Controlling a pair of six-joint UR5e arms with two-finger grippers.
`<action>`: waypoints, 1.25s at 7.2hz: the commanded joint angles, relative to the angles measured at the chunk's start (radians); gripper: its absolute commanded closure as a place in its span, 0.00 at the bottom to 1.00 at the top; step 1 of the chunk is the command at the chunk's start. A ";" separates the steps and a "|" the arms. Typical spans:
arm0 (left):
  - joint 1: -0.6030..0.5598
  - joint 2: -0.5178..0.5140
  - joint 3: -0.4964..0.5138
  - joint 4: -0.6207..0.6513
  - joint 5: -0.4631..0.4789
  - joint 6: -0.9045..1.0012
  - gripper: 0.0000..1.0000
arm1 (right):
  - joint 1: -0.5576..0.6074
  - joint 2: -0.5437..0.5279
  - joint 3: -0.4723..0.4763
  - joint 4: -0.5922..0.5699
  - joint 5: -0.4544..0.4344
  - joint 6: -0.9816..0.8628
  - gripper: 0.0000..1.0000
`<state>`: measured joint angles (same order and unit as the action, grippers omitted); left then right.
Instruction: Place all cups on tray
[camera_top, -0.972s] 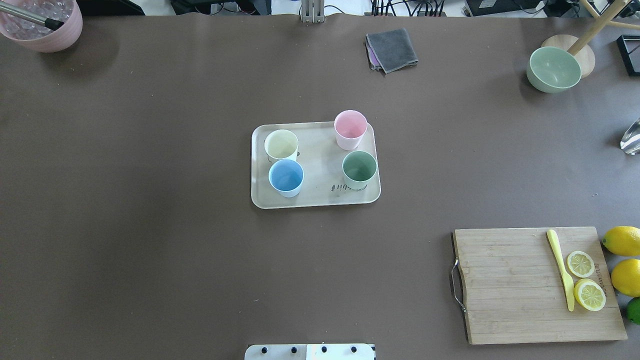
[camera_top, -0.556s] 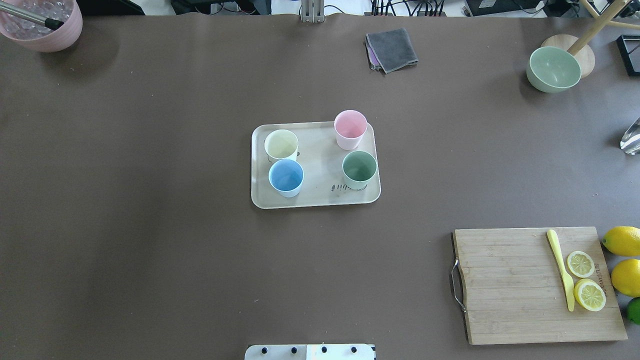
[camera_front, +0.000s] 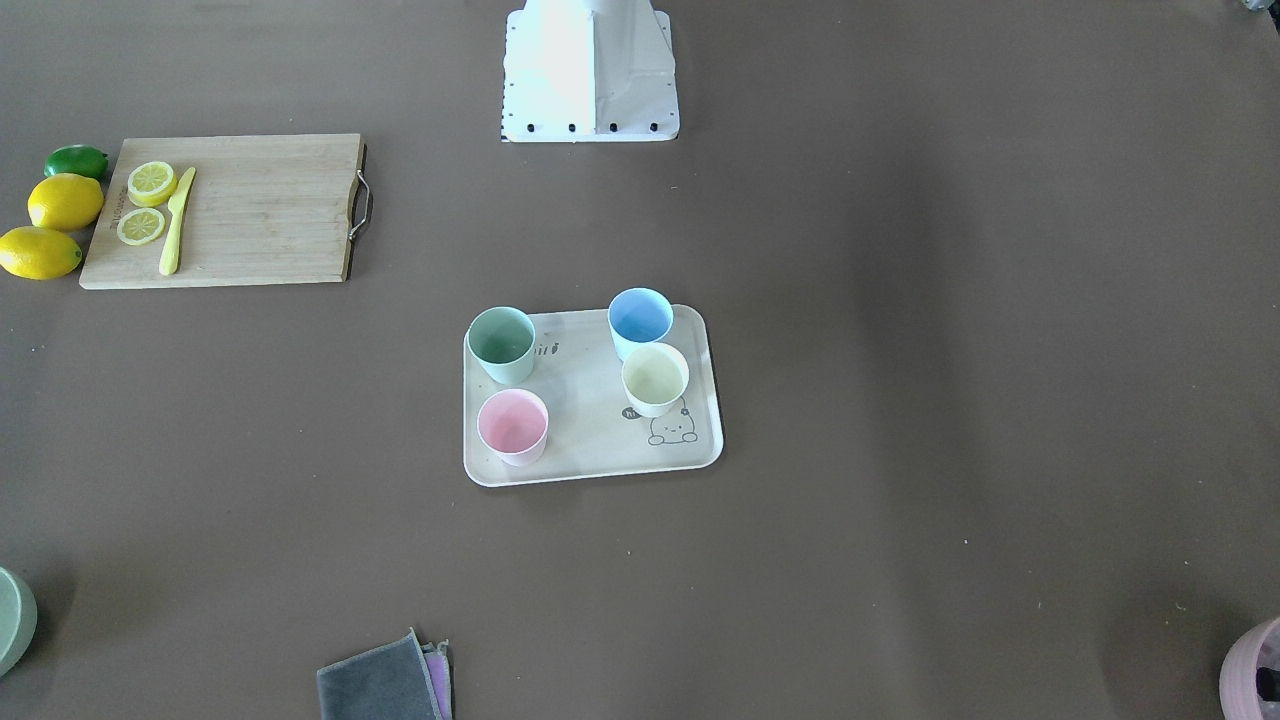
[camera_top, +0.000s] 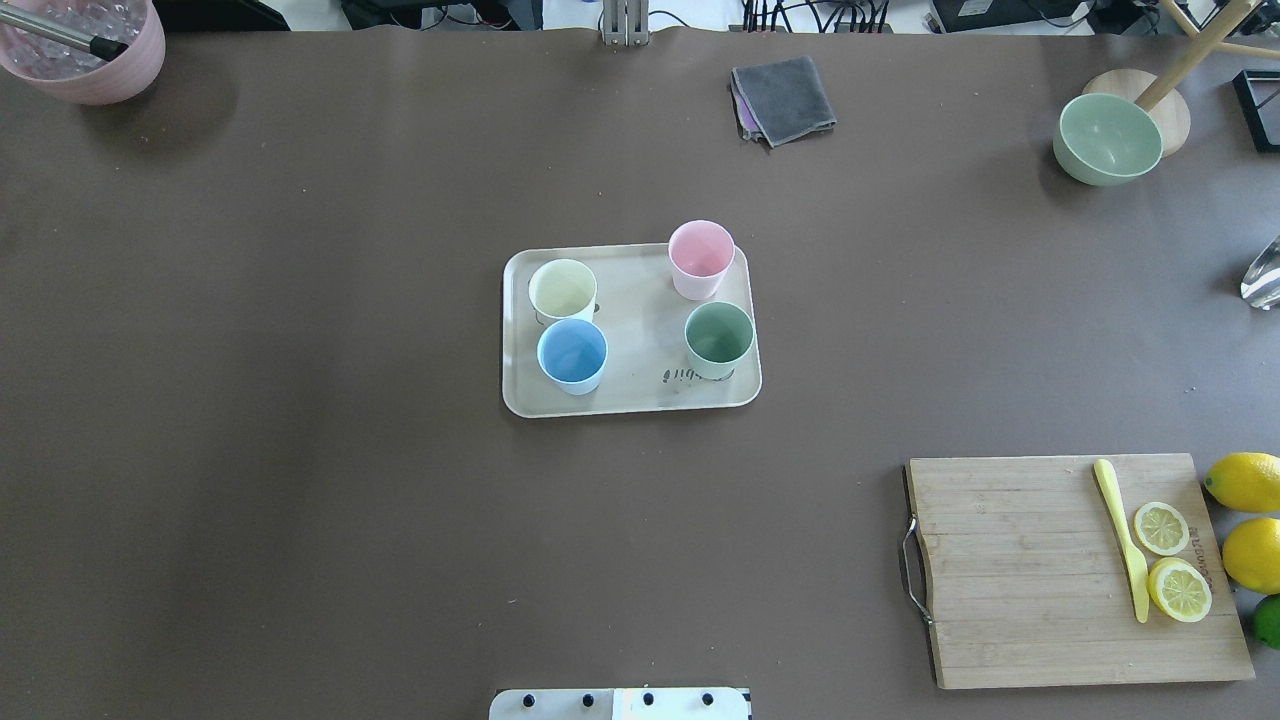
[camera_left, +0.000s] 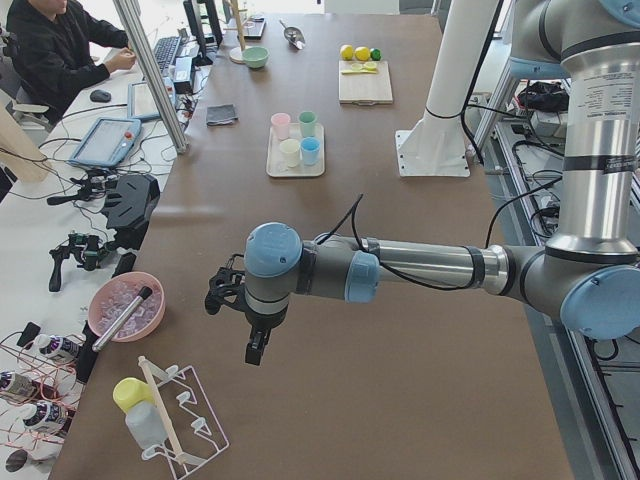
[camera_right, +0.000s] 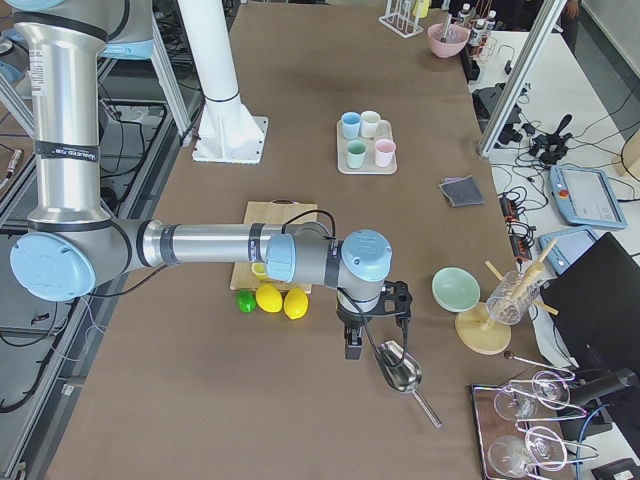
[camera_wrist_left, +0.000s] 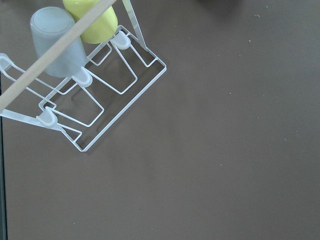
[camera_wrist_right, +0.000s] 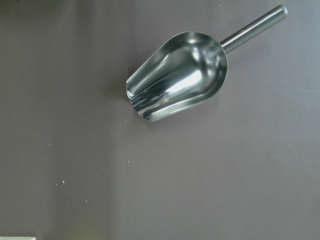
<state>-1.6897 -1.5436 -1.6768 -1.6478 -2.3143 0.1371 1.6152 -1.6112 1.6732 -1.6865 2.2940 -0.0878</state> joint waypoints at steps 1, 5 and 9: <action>0.002 -0.001 -0.001 -0.001 -0.001 -0.001 0.02 | -0.001 0.001 0.002 0.001 0.004 0.002 0.00; 0.002 -0.010 0.002 0.000 -0.001 -0.001 0.02 | -0.001 0.002 0.008 0.001 0.001 0.002 0.00; 0.002 -0.015 -0.001 0.000 -0.001 -0.001 0.02 | -0.001 0.002 0.007 0.001 -0.001 0.002 0.00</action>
<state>-1.6874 -1.5571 -1.6765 -1.6464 -2.3148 0.1365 1.6138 -1.6097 1.6799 -1.6858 2.2933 -0.0859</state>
